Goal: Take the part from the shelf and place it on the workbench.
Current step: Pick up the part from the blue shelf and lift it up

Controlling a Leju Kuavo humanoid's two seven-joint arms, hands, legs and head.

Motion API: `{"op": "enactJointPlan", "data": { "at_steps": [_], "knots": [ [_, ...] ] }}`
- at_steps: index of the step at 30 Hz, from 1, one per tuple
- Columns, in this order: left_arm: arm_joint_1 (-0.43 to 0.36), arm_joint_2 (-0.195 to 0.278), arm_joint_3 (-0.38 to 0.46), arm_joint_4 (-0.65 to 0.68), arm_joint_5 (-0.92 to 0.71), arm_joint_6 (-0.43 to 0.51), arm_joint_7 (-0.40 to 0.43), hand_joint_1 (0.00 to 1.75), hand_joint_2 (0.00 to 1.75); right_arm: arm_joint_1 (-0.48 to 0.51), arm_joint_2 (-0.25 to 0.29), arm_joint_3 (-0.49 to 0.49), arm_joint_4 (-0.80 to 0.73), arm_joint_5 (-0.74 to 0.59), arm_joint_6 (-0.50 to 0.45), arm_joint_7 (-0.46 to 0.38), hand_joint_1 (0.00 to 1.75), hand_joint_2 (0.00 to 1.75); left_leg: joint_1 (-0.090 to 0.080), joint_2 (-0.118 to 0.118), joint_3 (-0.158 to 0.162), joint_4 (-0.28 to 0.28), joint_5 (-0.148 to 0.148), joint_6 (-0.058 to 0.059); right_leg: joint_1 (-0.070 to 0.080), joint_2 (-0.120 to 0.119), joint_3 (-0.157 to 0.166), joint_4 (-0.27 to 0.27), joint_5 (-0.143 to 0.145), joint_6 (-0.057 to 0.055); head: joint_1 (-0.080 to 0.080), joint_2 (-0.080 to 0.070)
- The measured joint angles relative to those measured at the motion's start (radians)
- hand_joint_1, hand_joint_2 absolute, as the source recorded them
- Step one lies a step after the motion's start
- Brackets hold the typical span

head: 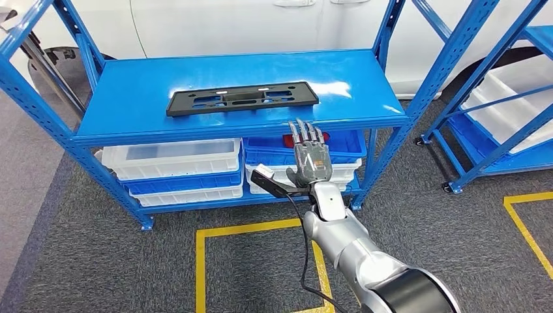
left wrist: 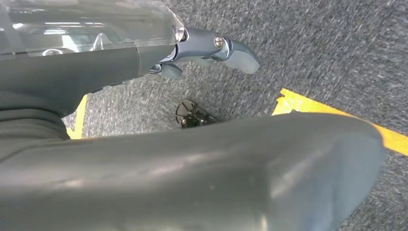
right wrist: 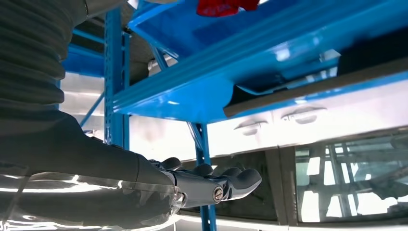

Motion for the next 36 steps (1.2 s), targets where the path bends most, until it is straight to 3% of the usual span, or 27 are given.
{"op": "enactJointPlan", "data": {
  "at_steps": [1, 3, 5, 7, 10, 11, 13, 14, 15, 16, 17, 18, 20, 22, 25, 27, 29, 30, 31, 32, 34, 36],
  "knots": [
    [0.000, 0.000, 0.000, 0.000, 0.000, 0.000, 0.000, 0.00, 0.00, 0.000, 0.000, 0.000, 0.001, 0.000, 0.000, 0.000, 0.00, 1.75, 0.000, 0.000, 0.001, 0.000, 0.000, 0.000, 0.000, 0.000, 0.014, -0.030, 0.025, -0.002, 0.000, 0.000],
    [-0.001, -0.001, 0.000, 0.000, 0.000, 0.000, 0.000, 0.00, 0.00, -0.003, 0.000, 0.000, 0.001, 0.000, 0.000, 0.000, 0.00, 1.75, 0.000, -0.001, 0.003, 0.000, -0.001, -0.003, 0.001, 0.000, 0.083, -0.174, 0.094, -0.009, 0.000, 0.000],
    [-0.002, -0.002, 0.000, 0.000, 0.000, 0.000, -0.001, 0.00, 0.00, -0.009, 0.000, 0.000, 0.001, 0.000, 0.000, 0.000, 0.00, 1.75, -0.002, -0.002, 0.003, 0.000, -0.001, -0.010, 0.008, 0.001, 0.133, -0.280, 0.129, -0.020, 0.000, 0.000],
    [-0.002, -0.002, 0.000, 0.000, 0.000, 0.000, -0.001, 0.00, 0.00, -0.010, 0.000, 0.000, 0.001, 0.000, 0.000, 0.000, 0.00, 1.75, -0.002, -0.001, 0.003, -0.004, 0.000, -0.022, 0.014, 0.002, 0.138, -0.297, 0.131, -0.031, 0.000, 0.000],
    [-0.002, -0.002, 0.000, 0.000, 0.000, 0.000, -0.001, 0.00, 0.00, -0.011, 0.001, 0.000, 0.000, 0.000, 0.000, 0.000, 0.00, 1.75, -0.001, 0.000, -0.003, 0.015, -0.018, -0.036, 0.008, 0.001, 0.146, -0.313, 0.140, -0.054, 0.000, 0.000],
    [-0.002, -0.002, 0.000, 0.000, 0.000, -0.001, -0.001, 0.00, 0.00, -0.013, 0.001, 0.000, 0.000, 0.000, 0.000, -0.001, 0.00, 1.75, -0.001, 0.000, -0.020, 0.056, -0.043, -0.038, 0.007, -0.001, 0.150, -0.320, 0.143, -0.060, 0.000, 0.000],
    [-0.002, -0.002, 0.000, 0.000, 0.000, -0.001, -0.001, 0.00, 0.00, -0.012, 0.002, 0.000, 0.000, 0.000, 0.000, -0.001, 0.00, 1.75, -0.001, 0.000, -0.081, 0.190, -0.109, -0.040, 0.011, -0.002, 0.151, -0.322, 0.143, -0.067, 0.000, 0.000],
    [-0.001, -0.002, 0.000, 0.000, 0.000, -0.001, -0.001, 0.00, 0.00, -0.010, 0.002, 0.000, 0.002, 0.000, 0.000, -0.001, 0.00, 1.31, 0.000, 0.000, -0.111, 0.253, -0.131, -0.040, 0.014, -0.002, 0.151, -0.321, 0.142, -0.068, 0.000, 0.000],
    [0.000, -0.002, 0.000, 0.000, 0.000, -0.001, -0.001, 0.00, 0.00, -0.008, 0.002, 0.000, 0.003, 0.000, 0.000, -0.001, 0.00, 0.87, -0.001, 0.000, -0.127, 0.284, -0.134, -0.040, 0.017, -0.002, 0.152, -0.321, 0.142, -0.070, 0.000, 0.000],
    [0.001, -0.002, 0.000, 0.000, 0.000, 0.000, -0.001, 0.00, 0.00, -0.007, 0.002, 0.000, 0.003, 0.000, 0.000, -0.001, 0.00, 0.44, -0.001, 0.000, -0.123, 0.273, -0.117, -0.038, 0.019, -0.002, 0.152, -0.320, 0.140, -0.071, 0.000, 0.000],
    [0.002, -0.002, 0.000, 0.000, 0.000, 0.000, -0.001, 0.00, 0.00, -0.006, 0.002, 0.000, 0.004, 0.000, 0.000, -0.002, 0.00, 0.00, -0.001, 0.000, -0.100, 0.225, -0.084, -0.034, 0.021, -0.001, 0.154, -0.318, 0.137, -0.071, 0.000, 0.000],
    [0.001, -0.002, 0.000, 0.000, 0.000, -0.001, -0.002, 0.00, 0.00, -0.007, 0.003, -0.001, 0.004, -0.012, 0.000, -0.015, 0.00, 0.00, -0.003, 0.001, -0.064, 0.150, -0.048, -0.028, 0.022, -0.001, 0.156, -0.317, 0.133, -0.070, 0.000, 0.000],
    [0.000, 0.001, 0.000, 0.000, -0.001, -0.004, -0.004, 0.00, 0.00, -0.008, 0.006, -0.014, 0.004, -0.074, 0.000, -0.083, 0.00, 0.00, -0.008, 0.003, -0.001, 0.026, -0.013, -0.017, 0.026, 0.000, 0.159, -0.313, 0.125, -0.063, 0.000, 0.000],
    [-0.002, 0.003, 0.000, 0.000, -0.004, -0.009, -0.007, 0.00, 0.00, -0.009, 0.013, -0.036, 0.004, -0.143, 0.000, -0.156, 0.00, 0.00, -0.013, 0.005, 0.018, -0.013, -0.016, -0.009, 0.028, 0.000, 0.161, -0.308, 0.125, -0.052, 0.000, 0.000],
    [-0.001, 0.002, 0.000, 0.000, -0.009, -0.015, -0.009, 0.00, 0.00, -0.011, 0.020, -0.049, 0.003, -0.163, 0.000, -0.175, 0.00, 0.00, -0.008, 0.003, 0.034, -0.024, -0.014, 0.004, 0.023, 0.000, 0.156, -0.280, 0.118, -0.032, 0.000, 0.000],
    [-0.001, 0.001, 0.000, 0.000, -0.011, -0.017, -0.009, 0.00, 0.00, -0.014, 0.021, -0.051, 0.003, -0.162, 0.000, -0.172, 0.00, 0.00, -0.006, 0.002, 0.045, -0.027, -0.017, 0.009, 0.016, 0.000, 0.109, -0.193, 0.076, -0.018, 0.000, 0.000],
    [-0.001, 0.002, 0.000, 0.000, -0.012, -0.017, -0.009, 0.00, 0.00, -0.009, 0.021, -0.053, 0.004, -0.162, 0.000, -0.167, 0.00, 0.00, -0.006, 0.002, 0.052, -0.027, -0.026, 0.011, 0.006, 0.000, 0.025, -0.063, 0.032, -0.006, 0.000, 0.000],
    [0.001, 0.002, 0.000, 0.000, -0.012, -0.018, -0.009, 0.00, 0.00, -0.005, 0.020, -0.054, 0.004, -0.162, 0.000, -0.165, 0.00, 0.00, -0.006, 0.001, 0.057, -0.027, -0.033, 0.010, 0.002, 0.000, -0.007, -0.027, 0.030, -0.001, 0.000, 0.000],
    [0.003, 0.002, 0.001, 0.000, -0.012, -0.018, -0.009, 0.00, 0.00, -0.001, 0.020, -0.054, 0.005, -0.162, 0.000, -0.164, 0.00, 0.00, -0.005, 0.000, 0.065, -0.027, -0.041, 0.007, -0.003, -0.001, -0.020, -0.028, 0.048, 0.002, 0.000, 0.000],
    [0.004, 0.002, 0.001, 0.000, -0.012, -0.018, -0.010, 0.00, 0.00, 0.001, 0.020, -0.055, 0.006, -0.162, 0.000, -0.163, 0.00, 0.00, -0.004, -0.001, 0.075, -0.027, -0.050, 0.005, -0.006, -0.001, -0.014, -0.069, 0.084, 0.004, 0.000, 0.000],
    [0.005, 0.002, 0.001, 0.000, -0.012, -0.018, -0.010, 0.00, 0.00, 0.003, 0.019, -0.055, 0.007, -0.160, 0.000, -0.161, 0.00, 0.00, -0.003, -0.002, 0.100, -0.028, -0.071, -0.003, -0.010, -0.003, 0.031, -0.206, 0.171, 0.003, 0.000, 0.000],
    [0.003, 0.002, 0.001, 0.001, -0.012, -0.018, -0.012, 0.00, 0.00, 0.004, 0.018, -0.055, 0.008, -0.159, 0.000, -0.156, 0.00, 0.00, -0.001, -0.001, 0.118, -0.032, -0.089, -0.016, -0.002, -0.005, 0.065, -0.293, 0.196, -0.010, 0.000, 0.000]
  ]
}}
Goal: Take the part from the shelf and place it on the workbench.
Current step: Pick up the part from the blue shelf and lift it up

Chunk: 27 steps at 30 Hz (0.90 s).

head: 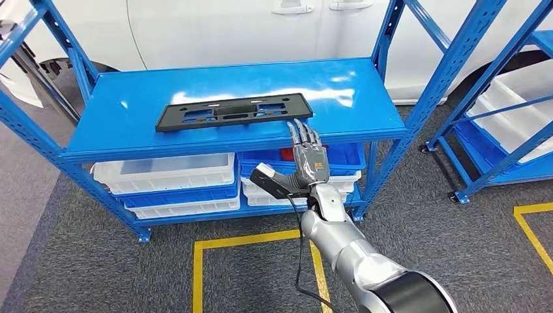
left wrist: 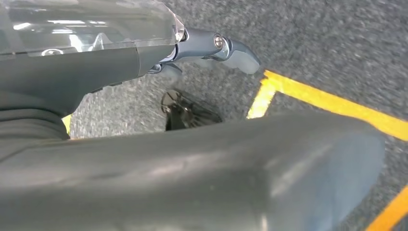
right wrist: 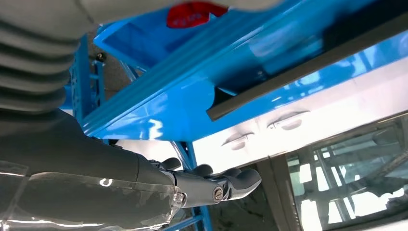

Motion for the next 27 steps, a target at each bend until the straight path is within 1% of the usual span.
{"op": "enactJointPlan", "data": {
  "at_steps": [2, 3, 4, 5, 6, 7, 8, 9, 10, 11, 12, 13, 14, 15, 16, 17, 19, 20, 21, 22, 23, 24, 25, 26, 27],
  "knots": [
    [-0.002, 0.000, 0.000, 0.000, -0.001, 0.000, -0.001, 0.00, 0.00, -0.001, -0.001, 0.000, -0.001, 0.001, 0.000, 0.006, 0.00, 0.00, 0.002, 0.001, 0.016, 0.001, -0.006, -0.015, 0.008, 0.001, 0.019, -0.014, -0.022, -0.022, 0.000, 0.000],
    [-0.004, 0.000, 0.000, 0.000, -0.003, 0.000, 0.000, 0.00, 0.00, -0.002, 0.000, 0.000, -0.003, 0.002, -0.001, 0.008, 0.00, 0.00, 0.003, 0.001, 0.018, 0.014, -0.003, -0.020, 0.008, 0.002, 0.033, -0.017, -0.027, -0.032, 0.000, 0.000],
    [-0.005, -0.001, 0.000, 0.000, -0.005, 0.001, 0.000, 0.00, 0.00, -0.005, 0.000, 0.000, -0.005, 0.004, -0.001, 0.009, 0.00, 0.00, 0.004, 0.001, 0.007, 0.050, 0.009, -0.023, 0.008, 0.003, 0.049, -0.022, -0.036, -0.041, 0.000, 0.000],
    [-0.007, -0.002, 0.000, 0.000, -0.007, 0.002, 0.001, 0.00, 0.00, -0.007, 0.000, 0.000, -0.007, 0.005, -0.001, 0.010, 0.00, 0.00, 0.005, 0.001, -0.021, 0.103, 0.019, -0.026, 0.007, 0.003, 0.067, -0.025, -0.044, -0.048, 0.000, 0.000],
    [-0.008, -0.002, 0.000, 0.000, -0.009, 0.003, 0.002, 0.00, 0.00, -0.007, 0.001, 0.000, -0.009, 0.007, -0.001, 0.011, 0.00, 0.00, 0.006, 0.001, -0.065, 0.170, 0.019, -0.027, 0.007, 0.003, 0.085, -0.028, -0.054, -0.054, 0.000, 0.000],
    [-0.008, -0.003, 0.000, 0.000, -0.010, 0.004, 0.003, 0.00, 0.00, -0.006, 0.000, 0.000, -0.009, 0.008, -0.001, 0.011, 0.00, 0.00, 0.006, 0.001, -0.114, 0.234, 0.006, -0.029, 0.008, 0.003, 0.101, -0.029, -0.066, -0.058, 0.000, 0.000],
    [-0.007, -0.003, 0.000, 0.000, -0.011, 0.005, 0.004, 0.00, 0.00, -0.003, 0.001, 0.000, -0.009, 0.008, -0.001, 0.011, 0.00, 0.00, 0.005, 0.001, -0.161, 0.282, -0.027, -0.029, 0.009, 0.004, 0.116, -0.029, -0.078, -0.060, 0.000, 0.000],
    [-0.006, -0.002, 0.000, 0.000, -0.013, 0.006, 0.005, 0.00, 0.00, 0.000, 0.001, 0.000, -0.009, 0.008, -0.001, 0.011, 0.00, 0.00, 0.004, 0.001, -0.199, 0.305, -0.067, -0.029, 0.010, 0.007, 0.133, -0.029, -0.092, -0.060, 0.000, 0.000],
    [-0.004, -0.002, 0.000, 0.000, -0.014, 0.008, 0.006, 0.00, 0.00, 0.003, 0.001, 0.000, -0.009, 0.009, -0.001, 0.011, 0.00, 0.00, 0.004, 0.001, -0.224, 0.300, -0.095, -0.028, 0.011, 0.010, 0.151, -0.029, -0.106, -0.061, 0.000, 0.000],
    [-0.001, -0.002, 0.000, 0.000, -0.016, 0.009, 0.008, 0.00, 0.00, 0.004, 0.001, 0.000, -0.009, 0.009, -0.001, 0.010, 0.00, 0.00, 0.003, 0.001, -0.238, 0.271, -0.099, -0.026, 0.011, 0.013, 0.171, -0.029, -0.122, -0.060, 0.000, 0.000],
    [0.001, -0.001, 0.000, 0.000, -0.017, 0.010, 0.009, 0.00, 0.00, 0.006, 0.001, 0.000, -0.009, 0.009, -0.001, 0.010, 0.00, 0.00, 0.002, 0.002, -0.243, 0.220, -0.066, -0.022, 0.011, 0.015, 0.190, -0.029, -0.138, -0.058, 0.000, 0.000],
    [0.004, 0.000, 0.000, 0.001, -0.018, 0.012, 0.010, 0.00, 0.00, 0.008, 0.000, 0.000, -0.009, 0.008, 0.000, 0.009, 0.00, 0.00, 0.000, 0.002, -0.243, 0.156, 0.006, -0.017, 0.012, 0.016, 0.207, -0.029, -0.153, -0.056, 0.000, 0.000],
    [0.005, 0.000, 0.000, 0.003, -0.018, 0.014, 0.010, 0.00, 0.00, 0.012, 0.000, 0.000, -0.008, 0.008, 0.000, 0.007, 0.00, 0.00, -0.003, 0.002, -0.243, 0.099, 0.086, -0.012, 0.014, 0.017, 0.221, -0.027, -0.169, -0.052, 0.000, 0.000],
    [0.006, 0.001, 0.000, 0.004, -0.018, 0.016, 0.010, 0.00, 0.00, 0.015, 0.000, 0.000, -0.007, 0.007, 0.000, 0.004, 0.00, 0.00, -0.006, 0.002, -0.241, 0.060, 0.153, -0.008, 0.016, 0.018, 0.230, -0.025, -0.185, -0.046, 0.000, 0.000],
    [0.006, 0.002, 0.000, 0.006, -0.018, 0.018, 0.011, 0.00, 0.00, 0.017, 0.000, 0.000, -0.008, 0.003, 0.000, -0.002, 0.00, 0.00, -0.009, 0.001, -0.242, 0.042, 0.193, -0.003, 0.017, 0.019, 0.235, -0.024, -0.197, -0.040, 0.000, 0.000],
    [0.005, 0.002, 0.000, 0.006, -0.018, 0.020, 0.011, 0.00, 0.00, 0.018, 0.000, 0.000, -0.009, -0.003, -0.001, -0.011, 0.00, 0.00, -0.010, -0.001, -0.241, 0.041, 0.201, 0.002, 0.018, 0.020, 0.240, -0.027, -0.206, -0.033, 0.000, 0.000],
    [0.000, 0.000, 0.000, 0.006, -0.020, 0.023, 0.012, 0.00, 0.00, 0.015, 0.002, -0.001, -0.017, -0.021, -0.002, -0.033, 0.00, 0.00, -0.008, -0.001, -0.233, 0.039, 0.192, 0.013, 0.015, 0.018, 0.247, -0.028, -0.221, -0.019, 0.000, 0.000],
    [-0.002, 0.000, 0.000, 0.006, -0.022, 0.025, 0.012, 0.00, 0.00, 0.012, 0.003, -0.001, -0.020, -0.033, -0.002, -0.046, 0.00, 0.00, -0.005, -0.001, -0.227, 0.034, 0.188, 0.019, 0.014, 0.016, 0.238, -0.006, -0.236, -0.013, 0.000, 0.000],
    [-0.004, -0.001, 0.000, 0.006, -0.025, 0.028, 0.012, 0.00, 0.00, 0.010, 0.005, -0.002, -0.023, -0.046, -0.002, -0.057, 0.00, 0.00, -0.004, -0.001, -0.221, 0.030, 0.183, 0.023, 0.011, 0.014, 0.213, 0.039, -0.256, -0.007, 0.000, 0.000],
    [-0.005, -0.001, 0.000, 0.006, -0.029, 0.031, 0.013, 0.00, 0.00, 0.011, 0.005, -0.004, -0.025, -0.058, -0.002, -0.068, 0.00, 0.00, -0.004, -0.001, -0.216, 0.029, 0.177, 0.027, 0.009, 0.013, 0.172, 0.105, -0.280, -0.002, 0.000, 0.000],
    [-0.006, 0.000, 0.000, 0.006, -0.033, 0.034, 0.013, 0.00, 0.00, 0.014, 0.006, -0.006, -0.026, -0.067, -0.002, -0.076, 0.00, 0.00, -0.004, -0.002, -0.211, 0.028, 0.171, 0.028, 0.006, 0.013, 0.124, 0.177, -0.301, 0.001, 0.000, 0.000],
    [-0.006, 0.000, 0.000, 0.006, -0.036, 0.035, 0.013, 0.00, 0.00, 0.019, 0.006, -0.007, -0.028, -0.073, -0.002, -0.080, 0.00, 0.00, -0.004, -0.002, -0.205, 0.028, 0.164, 0.028, 0.003, 0.013, 0.080, 0.233, -0.309, 0.004, 0.000, 0.000],
    [-0.006, 0.000, 0.000, 0.006, -0.038, 0.037, 0.013, 0.00, 0.00, 0.026, 0.006, -0.009, -0.031, -0.077, -0.002, -0.084, 0.00, 0.00, -0.004, -0.003, -0.198, 0.028, 0.158, 0.027, 0.001, 0.013, 0.049, 0.257, -0.296, 0.006, 0.000, 0.000],
    [-0.005, 0.000, 0.000, 0.006, -0.040, 0.037, 0.014, 0.00, 0.00, 0.030, 0.006, -0.010, -0.035, -0.080, -0.002, -0.087, 0.00, 0.00, -0.004, -0.004, -0.189, 0.029, 0.151, 0.025, -0.001, 0.012, 0.038, 0.241, -0.261, 0.008, 0.000, 0.000],
    [-0.004, -0.001, 0.000, 0.006, -0.041, 0.037, 0.014, 0.00, 0.00, 0.033, 0.006, -0.010, -0.040, -0.082, -0.002, -0.089, 0.00, 0.00, -0.004, -0.005, -0.179, 0.029, 0.145, 0.023, -0.003, 0.012, 0.045, 0.189, -0.207, 0.008, 0.000, 0.000]
  ]
}}
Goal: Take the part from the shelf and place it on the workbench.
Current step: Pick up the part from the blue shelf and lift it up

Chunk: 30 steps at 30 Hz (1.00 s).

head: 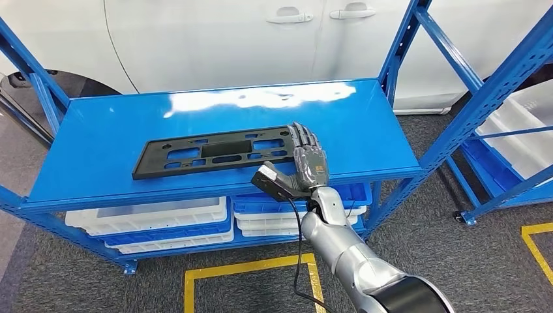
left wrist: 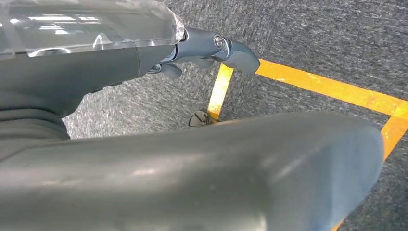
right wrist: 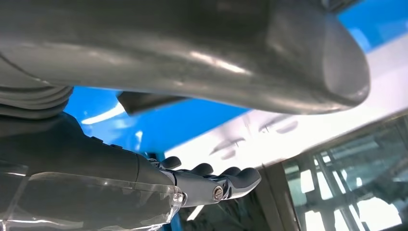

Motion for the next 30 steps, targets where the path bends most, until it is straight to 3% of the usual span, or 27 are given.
{"op": "enactJointPlan", "data": {
  "at_steps": [2, 4, 8, 9, 11, 13, 14, 15, 17, 19, 23, 25, 27, 28, 29, 30],
  "knots": [
    [0.000, -0.001, 0.000, 0.000, -0.001, 0.002, 0.000, 0.00, 0.00, -0.001, 0.000, -0.001, -0.009, -0.004, 0.000, -0.004, 0.00, 0.00, -0.001, -0.001, 0.014, 0.001, -0.010, -0.007, 0.001, 0.000, 0.031, -0.128, 0.093, -0.005, 0.000, 0.000],
    [-0.003, -0.001, 0.000, 0.001, -0.001, 0.003, -0.001, 0.00, 0.00, -0.002, 0.000, -0.003, -0.018, -0.008, 0.000, -0.007, 0.00, 0.00, -0.002, -0.002, 0.015, 0.000, -0.013, -0.016, 0.007, 0.000, 0.045, -0.188, 0.119, -0.017, 0.000, 0.000],
    [-0.003, -0.001, 0.000, 0.001, 0.000, 0.004, -0.001, 0.00, 0.00, 0.000, 0.005, -0.004, -0.037, -0.020, 0.000, -0.028, 0.00, 1.75, 0.000, 0.001, 0.013, 0.013, -0.028, -0.038, 0.005, 0.000, 0.057, -0.210, 0.124, -0.047, 0.000, 0.000],
    [-0.003, -0.002, 0.000, 0.001, 0.001, 0.004, -0.001, 0.00, 0.00, 0.000, 0.010, -0.004, -0.039, -0.026, 0.001, -0.037, 0.00, 1.75, 0.000, 0.002, -0.001, 0.049, -0.051, -0.042, 0.003, -0.002, 0.062, -0.216, 0.127, -0.053, 0.000, 0.000],
    [-0.003, -0.002, 0.000, 0.001, 0.002, 0.006, -0.001, 0.00, 0.00, 0.005, 0.023, -0.004, -0.040, -0.043, 0.005, -0.058, 0.00, 1.75, 0.002, 0.004, -0.057, 0.175, -0.115, -0.047, 0.006, -0.005, 0.067, -0.218, 0.126, -0.060, 0.000, 0.000],
    [-0.002, -0.002, 0.000, 0.001, 0.001, 0.008, -0.001, 0.00, 0.00, 0.015, 0.034, -0.004, -0.040, -0.060, 0.016, -0.079, 0.00, 1.75, 0.003, 0.004, -0.100, 0.270, -0.144, -0.052, 0.008, -0.006, 0.069, -0.217, 0.124, -0.062, 0.000, 0.000],
    [-0.002, -0.002, 0.000, 0.001, 0.000, 0.009, 0.000, 0.00, 0.00, 0.019, 0.039, -0.002, -0.040, -0.065, 0.021, -0.087, 0.00, 1.75, 0.004, 0.004, -0.096, 0.265, -0.132, -0.053, 0.009, -0.007, 0.070, -0.216, 0.123, -0.061, 0.000, 0.000],
    [-0.002, -0.002, 0.000, 0.001, 0.000, 0.010, 0.000, 0.00, 0.00, 0.023, 0.044, 0.000, -0.040, -0.068, 0.026, -0.093, 0.00, 1.75, 0.005, 0.005, -0.072, 0.221, -0.104, -0.054, 0.008, -0.006, 0.072, -0.215, 0.121, -0.059, 0.000, 0.000],
    [-0.003, -0.002, 0.000, 0.001, -0.001, 0.012, 0.001, 0.00, 0.00, 0.026, 0.052, 0.010, -0.040, -0.069, 0.033, -0.097, 0.00, 1.75, 0.007, 0.007, -0.001, 0.087, -0.052, -0.051, 0.011, -0.005, 0.073, -0.207, 0.113, -0.051, 0.000, 0.000],
    [-0.005, -0.002, 0.000, 0.001, -0.002, 0.012, 0.001, 0.00, 0.00, 0.030, 0.058, 0.023, -0.040, -0.069, 0.040, -0.096, 0.00, 1.75, 0.006, 0.007, 0.037, 0.015, -0.038, -0.041, 0.015, -0.005, 0.070, -0.200, 0.106, -0.041, 0.000, 0.000],
    [-0.002, -0.004, 0.000, 0.001, -0.006, 0.013, 0.002, 0.00, 0.00, 0.040, 0.063, 0.064, -0.040, -0.053, 0.049, -0.079, 0.00, 1.75, 0.005, 0.005, 0.041, 0.006, -0.041, -0.016, 0.013, -0.005, 0.065, -0.182, 0.088, -0.021, 0.000, 0.000],
    [-0.003, -0.005, 0.001, 0.001, -0.008, 0.013, 0.001, 0.00, 0.00, 0.043, 0.064, 0.093, -0.038, -0.039, 0.055, -0.066, 0.00, 1.75, 0.007, 0.006, 0.043, 0.003, -0.040, -0.008, 0.009, -0.005, 0.025, -0.094, 0.038, -0.011, 0.000, 0.000],
    [-0.003, -0.005, 0.001, 0.001, -0.009, 0.013, 0.002, 0.00, 0.00, 0.050, 0.064, 0.122, -0.032, -0.027, 0.058, -0.052, 0.00, 1.75, 0.006, 0.006, 0.043, 0.003, -0.041, -0.004, 0.006, -0.005, -0.044, 0.040, -0.015, -0.005, 0.000, 0.000],
    [-0.003, -0.005, 0.001, 0.001, -0.009, 0.014, 0.002, 0.00, 0.00, 0.055, 0.064, 0.134, -0.029, -0.020, 0.058, -0.046, 0.00, 1.75, 0.006, 0.006, 0.043, 0.003, -0.042, -0.004, 0.006, -0.006, -0.068, 0.082, -0.022, -0.004, 0.000, 0.000],
    [-0.002, -0.005, 0.001, 0.001, -0.010, 0.014, 0.002, 0.00, 0.00, 0.058, 0.063, 0.145, -0.025, -0.013, 0.057, -0.040, 0.00, 1.75, 0.006, 0.005, 0.044, 0.003, -0.042, -0.004, 0.006, -0.006, -0.075, 0.086, -0.008, -0.005, 0.000, 0.000],
    [-0.002, -0.005, 0.001, 0.001, -0.010, 0.014, 0.002, 0.00, 0.00, 0.060, 0.063, 0.158, -0.021, -0.002, 0.055, -0.031, 0.00, 1.75, 0.006, 0.004, 0.045, 0.003, -0.042, -0.004, 0.006, -0.005, -0.062, 0.049, 0.022, -0.008, 0.000, 0.000]
  ]
}}
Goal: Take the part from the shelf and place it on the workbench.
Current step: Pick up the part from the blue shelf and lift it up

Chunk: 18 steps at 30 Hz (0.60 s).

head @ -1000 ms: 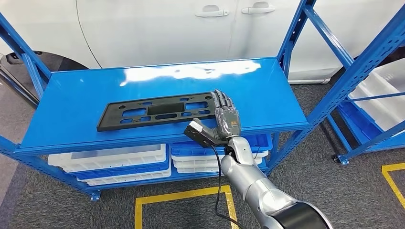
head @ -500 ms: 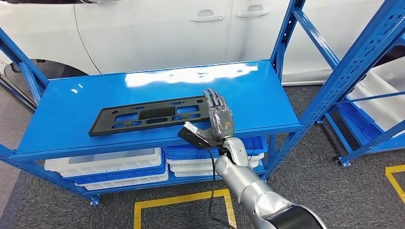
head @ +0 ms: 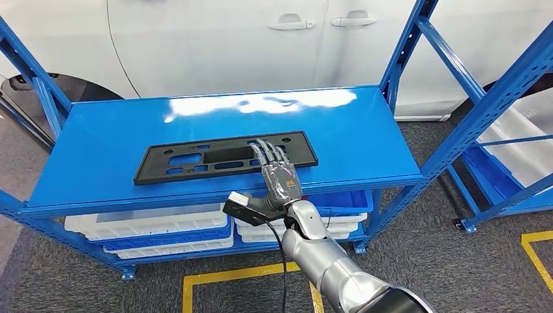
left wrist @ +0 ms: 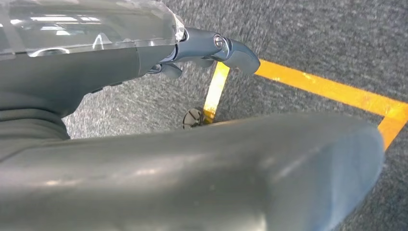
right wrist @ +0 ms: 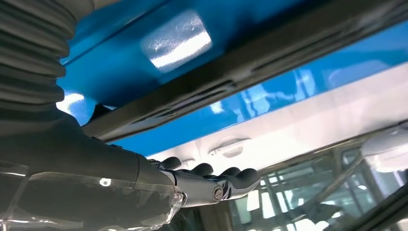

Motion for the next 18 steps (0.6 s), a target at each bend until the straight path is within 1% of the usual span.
{"op": "enactJointPlan", "data": {
  "at_steps": [1, 2, 3, 4, 6, 7, 8, 9, 10, 12, 13, 14, 15, 16, 17, 18],
  "knots": [
    [0.000, 0.000, 0.000, 0.000, -0.001, 0.000, 0.000, 0.00, 0.00, 0.000, 0.000, 0.013, 0.003, 0.014, -0.003, 0.010, 0.00, 1.75, 0.000, -0.001, 0.002, 0.000, 0.000, -0.001, 0.001, 0.000, 0.029, -0.067, 0.039, -0.005, 0.000, 0.000],
    [0.000, -0.002, 0.000, 0.000, -0.003, 0.000, 0.000, 0.00, 0.00, -0.002, 0.000, 0.026, 0.005, 0.031, -0.007, 0.023, 0.00, 1.75, 0.000, -0.001, 0.003, 0.000, -0.001, -0.002, 0.003, 0.000, 0.062, -0.140, 0.071, -0.011, 0.000, 0.000],
    [-0.001, -0.002, 0.000, 0.000, -0.005, 0.001, 0.000, 0.00, 0.00, -0.004, 0.000, 0.041, 0.007, 0.053, -0.013, 0.040, 0.00, 1.75, -0.002, -0.001, 0.003, 0.000, -0.001, -0.005, 0.006, 0.000, 0.088, -0.199, 0.092, -0.017, 0.000, 0.000],
    [-0.001, -0.003, 0.000, 0.000, -0.006, 0.001, 0.000, 0.00, 0.00, -0.005, 0.000, 0.055, 0.009, 0.074, -0.019, 0.056, 0.00, 1.75, -0.002, -0.001, 0.003, 0.000, 0.000, -0.010, 0.009, 0.000, 0.103, -0.233, 0.102, -0.021, 0.000, 0.000],
    [-0.002, -0.004, 0.000, 0.000, -0.008, 0.002, 0.001, 0.00, 0.00, -0.007, 0.000, 0.086, 0.015, 0.118, -0.032, 0.093, 0.00, 1.75, -0.003, -0.001, 0.003, -0.003, 0.001, -0.022, 0.013, 0.000, 0.107, -0.248, 0.105, -0.027, 0.000, 0.000],
    [-0.001, -0.004, 0.000, 0.000, -0.009, 0.002, 0.002, 0.00, 0.00, -0.007, 0.000, 0.104, 0.019, 0.139, -0.037, 0.112, 0.00, 1.75, -0.002, 0.000, 0.003, -0.004, 0.001, -0.028, 0.011, 0.000, 0.108, -0.252, 0.108, -0.032, 0.000, 0.000],
    [-0.001, -0.004, 0.000, 0.000, -0.010, 0.002, 0.003, 0.00, 0.00, -0.008, 0.000, 0.125, 0.022, 0.162, -0.041, 0.133, 0.00, 1.75, -0.001, 0.000, 0.001, 0.004, -0.006, -0.033, 0.009, 0.000, 0.111, -0.257, 0.112, -0.037, 0.000, 0.000],
    [-0.002, -0.005, 0.000, 0.000, -0.013, 0.002, 0.003, 0.00, 0.00, -0.009, 0.000, 0.145, 0.025, 0.183, -0.043, 0.153, 0.00, 1.75, -0.001, 0.000, -0.008, 0.026, -0.022, -0.037, 0.006, -0.001, 0.113, -0.263, 0.115, -0.043, 0.000, 0.000],
    [-0.002, -0.005, 0.000, 0.000, -0.015, 0.002, 0.003, 0.00, 0.00, -0.010, 0.000, 0.164, 0.026, 0.200, -0.044, 0.170, 0.00, 1.75, 0.000, 0.001, -0.025, 0.067, -0.048, -0.040, 0.004, -0.002, 0.116, -0.266, 0.117, -0.047, 0.000, 0.000],
    [-0.001, -0.006, 0.000, 0.000, -0.018, 0.002, 0.003, 0.00, 0.00, -0.010, 0.000, 0.193, 0.031, 0.221, -0.045, 0.195, 0.00, 1.75, 0.001, 0.001, -0.080, 0.191, -0.110, -0.045, 0.006, -0.004, 0.116, -0.267, 0.117, -0.052, 0.000, 0.000],
    [0.001, -0.005, 0.000, 0.000, -0.019, 0.002, 0.003, 0.00, 0.00, -0.010, 0.000, 0.204, 0.035, 0.226, -0.045, 0.204, 0.00, 1.75, 0.001, 0.001, -0.103, 0.243, -0.127, -0.047, 0.007, -0.004, 0.116, -0.266, 0.117, -0.052, 0.000, 0.000],
    [0.002, -0.005, 0.000, 0.000, -0.020, 0.002, 0.004, 0.00, 0.00, -0.010, 0.000, 0.213, 0.039, 0.230, -0.045, 0.210, 0.00, 1.75, 0.001, 0.001, -0.112, 0.264, -0.127, -0.048, 0.008, -0.004, 0.116, -0.266, 0.116, -0.052, 0.000, 0.000],
    [0.003, -0.005, 0.000, 0.000, -0.020, 0.002, 0.004, 0.00, 0.00, -0.011, 0.001, 0.221, 0.044, 0.232, -0.044, 0.216, 0.00, 1.75, 0.001, 0.001, -0.102, 0.247, -0.108, -0.049, 0.008, -0.004, 0.117, -0.264, 0.115, -0.051, 0.000, 0.000],
    [0.002, -0.005, 0.000, 0.000, -0.021, 0.002, 0.004, 0.00, 0.00, -0.013, 0.001, 0.227, 0.048, 0.234, -0.044, 0.218, 0.00, 1.75, 0.002, 0.002, -0.073, 0.191, -0.076, -0.049, 0.007, -0.004, 0.117, -0.262, 0.114, -0.049, 0.000, 0.000],
    [0.002, -0.005, 0.000, 0.000, -0.021, 0.002, 0.004, 0.00, 0.00, -0.017, 0.003, 0.231, 0.051, 0.235, -0.043, 0.220, 0.00, 1.75, 0.002, 0.002, -0.039, 0.123, -0.047, -0.048, 0.007, -0.003, 0.117, -0.258, 0.111, -0.046, 0.000, 0.000],
    [0.001, -0.005, 0.000, 0.000, -0.021, 0.002, 0.004, 0.00, 0.00, -0.023, 0.005, 0.235, 0.053, 0.236, -0.042, 0.220, 0.00, 1.75, 0.001, 0.002, -0.009, 0.064, -0.028, -0.045, 0.008, -0.003, 0.115, -0.252, 0.107, -0.041, 0.000, 0.000]
  ]
}}
